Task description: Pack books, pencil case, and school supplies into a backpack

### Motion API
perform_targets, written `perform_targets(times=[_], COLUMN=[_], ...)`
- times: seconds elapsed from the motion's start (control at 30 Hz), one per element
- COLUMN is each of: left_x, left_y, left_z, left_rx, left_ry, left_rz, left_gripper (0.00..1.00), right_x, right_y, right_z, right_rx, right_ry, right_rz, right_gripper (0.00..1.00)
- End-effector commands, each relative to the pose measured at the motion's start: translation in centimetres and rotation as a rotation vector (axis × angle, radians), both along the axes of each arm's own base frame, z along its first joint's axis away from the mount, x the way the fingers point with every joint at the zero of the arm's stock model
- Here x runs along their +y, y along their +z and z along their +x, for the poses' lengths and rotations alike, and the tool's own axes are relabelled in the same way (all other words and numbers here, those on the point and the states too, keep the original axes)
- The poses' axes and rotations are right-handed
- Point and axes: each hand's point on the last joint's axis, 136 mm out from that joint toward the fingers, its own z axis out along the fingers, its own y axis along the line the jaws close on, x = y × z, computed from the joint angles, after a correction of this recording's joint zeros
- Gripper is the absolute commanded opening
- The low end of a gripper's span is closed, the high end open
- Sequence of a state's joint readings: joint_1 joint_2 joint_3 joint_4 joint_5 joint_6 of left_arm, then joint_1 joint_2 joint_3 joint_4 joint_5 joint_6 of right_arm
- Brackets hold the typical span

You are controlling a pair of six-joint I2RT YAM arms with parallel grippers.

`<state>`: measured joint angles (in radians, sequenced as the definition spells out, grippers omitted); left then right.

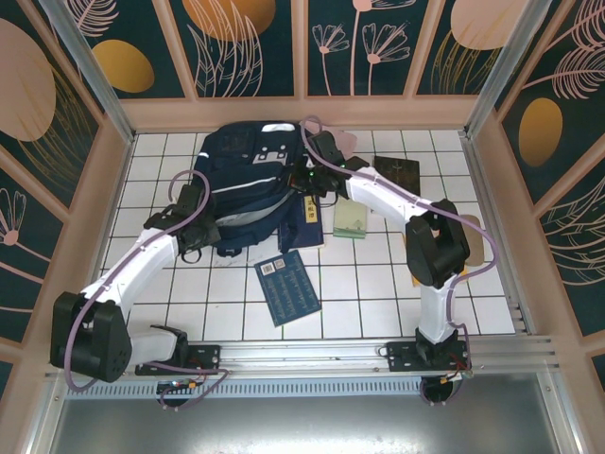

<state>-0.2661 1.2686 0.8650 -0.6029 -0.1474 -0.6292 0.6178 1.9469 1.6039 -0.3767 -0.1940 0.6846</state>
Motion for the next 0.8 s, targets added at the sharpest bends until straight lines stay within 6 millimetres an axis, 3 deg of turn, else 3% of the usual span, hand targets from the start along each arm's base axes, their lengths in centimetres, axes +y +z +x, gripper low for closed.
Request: perform_targets(times=[0.0, 0.13, 0.27, 0.3, 0.4, 0.47, 0.53, 0.77], left_x=[0.7, -4.9, -9.7, -10.5, -12.5, -13.4, -14.0, -16.3], left_y=[1.5, 2.9, 3.1, 3.0, 2.8, 3.0, 2.9, 2.1], left_z=[-0.4, 0.1, 0.0, 0.0, 0.2, 0.4, 0.6, 0.5], left_rx=[-0.024, -0.086, -0.076, -0.072, -0.075, -0.084, -0.082, -0.064], left_ry=[-0.024, -0.215, -0.353, -0.364, -0.394, -0.41, -0.419, -0.489], left_rz=[-0.003, -0.233, -0.257, -0.272, -0.322, -0.342, -0.349, -0.366], left_gripper=[0.0, 0.0, 0.0, 0.0, 0.0, 0.0, 0.0, 0.0], right_x=[-3.8, -6.0, -8.8, -9.2, -10.5, -10.6, -10.5, -5.5], right_y=[2.3, 1.1, 0.4, 0.5, 1.3, 1.6, 1.7, -0.3], right_z=[3.8, 5.9, 7.5, 7.6, 7.5, 6.7, 5.5, -2.3], right_rx=[-0.121, -0.129, -0.119, -0.117, -0.117, -0.104, -0.082, 0.061], right_ry=[-0.076, -0.114, -0.185, -0.194, -0.226, -0.229, -0.241, -0.141], right_rz=[-0.082, -0.143, -0.211, -0.213, -0.219, -0.209, -0.197, -0.103], right_gripper=[0.0, 0.0, 0.0, 0.04, 0.39, 0.49, 0.53, 0.56])
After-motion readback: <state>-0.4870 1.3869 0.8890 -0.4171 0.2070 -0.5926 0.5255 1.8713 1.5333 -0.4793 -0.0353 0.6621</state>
